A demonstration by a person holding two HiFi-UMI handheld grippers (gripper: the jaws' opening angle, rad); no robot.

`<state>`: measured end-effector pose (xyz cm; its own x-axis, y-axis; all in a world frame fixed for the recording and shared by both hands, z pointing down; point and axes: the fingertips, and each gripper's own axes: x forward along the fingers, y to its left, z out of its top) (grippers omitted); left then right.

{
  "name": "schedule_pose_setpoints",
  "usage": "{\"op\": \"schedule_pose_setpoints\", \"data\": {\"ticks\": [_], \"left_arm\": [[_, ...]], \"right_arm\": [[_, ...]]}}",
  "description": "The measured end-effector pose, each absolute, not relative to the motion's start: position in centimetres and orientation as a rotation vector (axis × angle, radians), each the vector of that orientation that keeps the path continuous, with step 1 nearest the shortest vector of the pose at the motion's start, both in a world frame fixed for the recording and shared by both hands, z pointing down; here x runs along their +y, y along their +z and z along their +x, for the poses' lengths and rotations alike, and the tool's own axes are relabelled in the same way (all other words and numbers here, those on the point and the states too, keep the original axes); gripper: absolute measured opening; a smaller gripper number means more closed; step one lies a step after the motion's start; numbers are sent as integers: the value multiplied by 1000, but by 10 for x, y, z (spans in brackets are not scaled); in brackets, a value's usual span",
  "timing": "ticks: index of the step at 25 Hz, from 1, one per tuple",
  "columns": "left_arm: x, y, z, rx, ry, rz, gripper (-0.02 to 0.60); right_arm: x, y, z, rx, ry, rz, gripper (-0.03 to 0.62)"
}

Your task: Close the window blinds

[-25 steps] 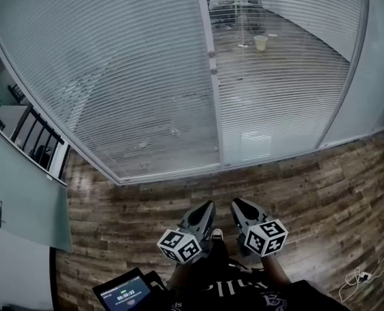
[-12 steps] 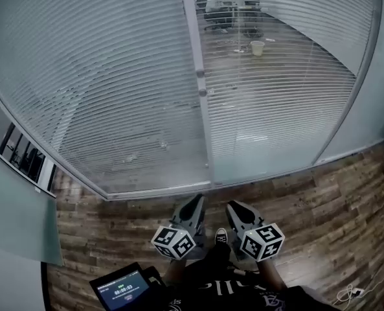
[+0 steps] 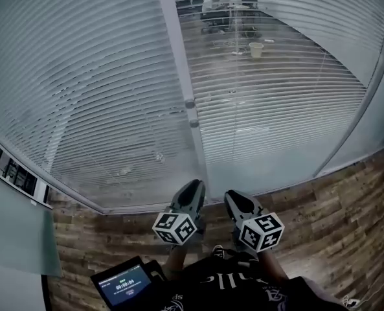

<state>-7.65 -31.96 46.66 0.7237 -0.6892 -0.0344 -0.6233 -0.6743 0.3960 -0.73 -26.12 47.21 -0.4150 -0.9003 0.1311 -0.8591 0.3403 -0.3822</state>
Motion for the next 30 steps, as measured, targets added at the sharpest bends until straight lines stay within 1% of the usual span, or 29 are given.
{"op": "schedule_pose_setpoints", "data": {"ticks": [2,4,12,14,16,17,22,24,25,26,27,28,29,30], "left_arm": [[-343,469,-67,-1032,-239,2555,80],[-364,470,-59,-1068,-236,2541,96],[-452,466,-19,-1331,-277,2438,101],[-478,465,-14,-1386,-313,2396,134],[-501,457,-7,-1422,-369,2355,199],[-509,451,-4,-1440,-406,2334,214],[-549,431,-11,-1545,-577,2169,213],[-553,431,-18,-1573,-591,2120,138],[-553,431,-18,-1593,-572,2129,134],[-552,429,-16,-1637,-513,2161,128],[-553,428,-13,-1716,-393,2221,126],[-555,426,-9,-1830,-194,2308,126],[-558,426,-6,-1967,96,2412,124],[-560,427,-3,-2095,470,2512,124]], "right_arm": [[-279,477,5,2485,-644,-1642,48],[-297,482,17,2500,-670,-1632,48],[-355,502,83,2675,-719,-1465,48],[-372,508,95,2724,-723,-1417,48],[-386,509,108,2758,-725,-1381,48],[-392,508,115,2774,-726,-1365,48],[-421,512,144,2843,-764,-1314,48],[-428,515,150,2861,-775,-1298,48],[-430,516,153,2871,-776,-1289,48],[-432,517,156,2881,-774,-1282,48],[-435,517,159,2892,-771,-1277,48],[-439,517,161,2906,-765,-1275,48],[-443,516,162,2923,-756,-1274,48],[-446,515,163,2941,-744,-1274,48]]}}
